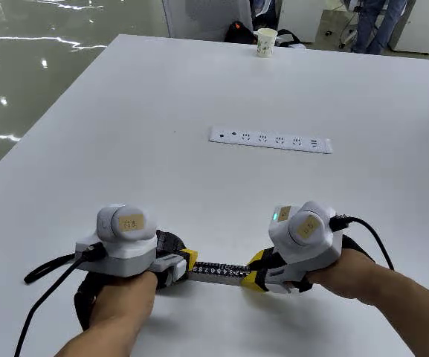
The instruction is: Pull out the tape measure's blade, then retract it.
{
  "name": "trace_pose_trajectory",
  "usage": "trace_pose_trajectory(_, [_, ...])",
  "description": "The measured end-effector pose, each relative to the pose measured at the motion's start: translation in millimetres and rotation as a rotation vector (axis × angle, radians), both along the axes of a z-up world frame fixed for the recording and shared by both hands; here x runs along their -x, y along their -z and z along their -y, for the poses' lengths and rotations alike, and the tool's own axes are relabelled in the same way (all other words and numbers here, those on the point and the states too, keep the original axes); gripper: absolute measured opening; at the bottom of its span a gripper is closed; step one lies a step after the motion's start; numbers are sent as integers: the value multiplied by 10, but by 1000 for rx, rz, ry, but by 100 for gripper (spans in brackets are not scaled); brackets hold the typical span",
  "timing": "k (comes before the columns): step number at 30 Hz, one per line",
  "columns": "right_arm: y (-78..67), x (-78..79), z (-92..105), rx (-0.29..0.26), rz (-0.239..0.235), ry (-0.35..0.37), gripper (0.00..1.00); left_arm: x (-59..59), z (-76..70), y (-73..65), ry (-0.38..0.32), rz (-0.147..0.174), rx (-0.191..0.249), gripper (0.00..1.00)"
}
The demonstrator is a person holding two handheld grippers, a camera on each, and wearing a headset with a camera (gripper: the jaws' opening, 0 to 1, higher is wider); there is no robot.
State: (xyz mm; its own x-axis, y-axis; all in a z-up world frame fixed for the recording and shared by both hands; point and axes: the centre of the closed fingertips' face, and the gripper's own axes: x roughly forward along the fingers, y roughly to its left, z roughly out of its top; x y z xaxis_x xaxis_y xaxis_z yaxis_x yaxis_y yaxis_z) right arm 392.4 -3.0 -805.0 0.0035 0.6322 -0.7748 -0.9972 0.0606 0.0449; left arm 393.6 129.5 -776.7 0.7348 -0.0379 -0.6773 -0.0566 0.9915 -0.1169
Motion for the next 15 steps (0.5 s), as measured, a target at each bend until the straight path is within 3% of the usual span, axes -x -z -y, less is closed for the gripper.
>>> trace_pose_trajectory(15, [-12,22,-147,-16,2,-14,10,6,-6,-2,-4,-2,14,61])
